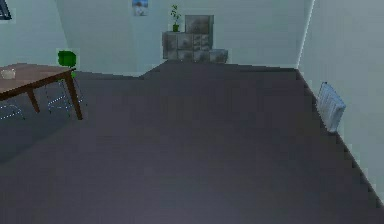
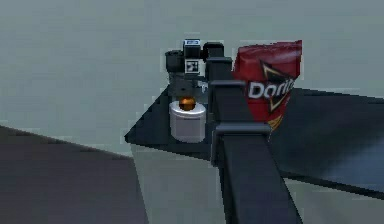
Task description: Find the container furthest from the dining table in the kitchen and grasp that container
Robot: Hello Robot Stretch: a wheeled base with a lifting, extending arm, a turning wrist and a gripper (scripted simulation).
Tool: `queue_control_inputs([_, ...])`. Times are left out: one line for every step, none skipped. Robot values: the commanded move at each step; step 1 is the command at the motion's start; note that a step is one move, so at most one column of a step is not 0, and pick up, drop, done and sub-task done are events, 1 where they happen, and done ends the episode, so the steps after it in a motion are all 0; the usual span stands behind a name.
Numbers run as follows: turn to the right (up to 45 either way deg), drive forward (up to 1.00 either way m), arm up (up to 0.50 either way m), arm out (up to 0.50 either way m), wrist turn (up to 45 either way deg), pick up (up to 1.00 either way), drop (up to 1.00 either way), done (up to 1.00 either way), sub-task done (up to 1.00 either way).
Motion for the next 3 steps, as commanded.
queue_control_inputs([0.0, 0.0, -0.08, 0.0, 0.0, 0.0, 0.0, 0.0, 0.0])
queue_control_inputs([0.0, 0.0, 0.0, 0.0, 0.0, 1.0, 0.0, 0.0, 0.0])
queue_control_inputs([0.0, 0.0, 0.08, 0.0, 0.0, 0.0, 0.0, 0.0, 0.0])
